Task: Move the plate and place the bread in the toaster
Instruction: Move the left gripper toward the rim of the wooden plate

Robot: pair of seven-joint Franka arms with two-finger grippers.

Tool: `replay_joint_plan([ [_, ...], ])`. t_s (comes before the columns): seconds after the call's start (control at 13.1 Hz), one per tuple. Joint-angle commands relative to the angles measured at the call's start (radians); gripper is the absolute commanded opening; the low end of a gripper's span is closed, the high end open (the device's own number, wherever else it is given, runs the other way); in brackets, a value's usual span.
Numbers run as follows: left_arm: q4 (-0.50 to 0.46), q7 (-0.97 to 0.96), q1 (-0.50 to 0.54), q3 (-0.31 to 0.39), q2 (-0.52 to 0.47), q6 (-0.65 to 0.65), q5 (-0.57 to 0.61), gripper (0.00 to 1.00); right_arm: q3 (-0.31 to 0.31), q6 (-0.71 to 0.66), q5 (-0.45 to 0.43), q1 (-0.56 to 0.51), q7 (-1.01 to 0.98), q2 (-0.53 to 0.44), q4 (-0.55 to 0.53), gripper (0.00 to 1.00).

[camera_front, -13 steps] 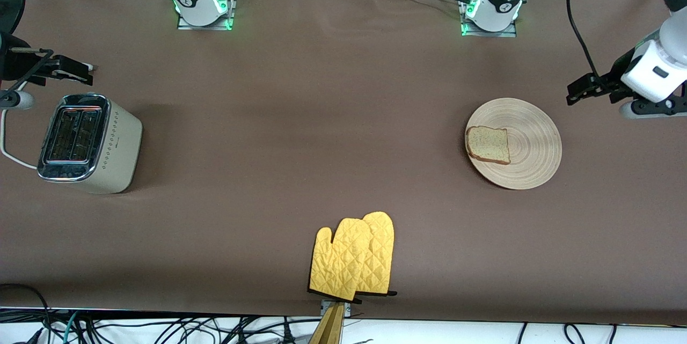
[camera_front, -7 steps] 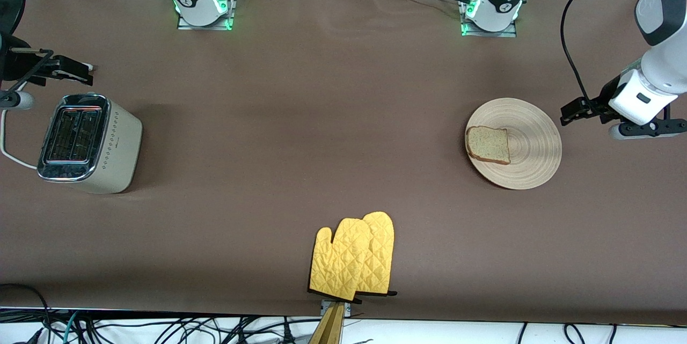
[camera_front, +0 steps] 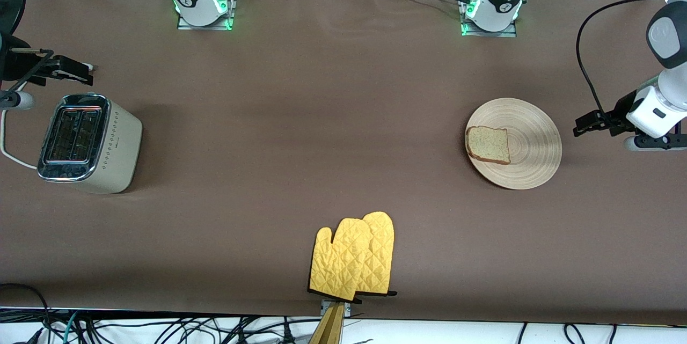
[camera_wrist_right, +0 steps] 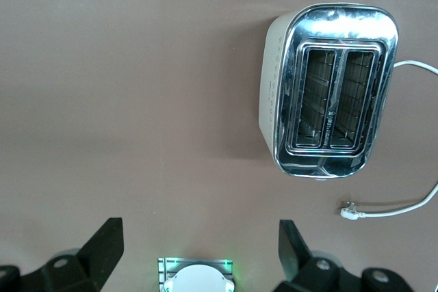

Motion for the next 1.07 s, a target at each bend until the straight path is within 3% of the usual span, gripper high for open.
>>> replay_joint_plan([
  [0.0, -0.016, 0.1, 0.026, 0.011, 0.031, 0.038, -0.077, 1.0, 0.002, -0.006, 0.017, -0.008, -0.006, 0.009, 0.023, 1.0],
  [0.23, -0.016, 0.195, 0.05, 0.026, 0.081, 0.048, -0.157, 1.0, 0.002, -0.006, 0.017, -0.007, -0.006, 0.009, 0.023, 1.0],
  [0.53, -0.006, 0.61, 0.144, 0.033, 0.207, 0.052, -0.37, 1.0, 0.002, -0.004, 0.017, -0.008, -0.006, 0.009, 0.025, 1.0],
  [0.76, -0.006, 0.703, 0.165, 0.04, 0.256, 0.051, -0.405, 1.0, 0.002, -0.006, 0.017, -0.008, -0.006, 0.009, 0.023, 1.0],
  [0.99, -0.003, 0.935, 0.165, 0.085, 0.331, 0.049, -0.551, 1.0, 0.002, -0.006, 0.017, -0.008, -0.006, 0.009, 0.023, 1.0],
])
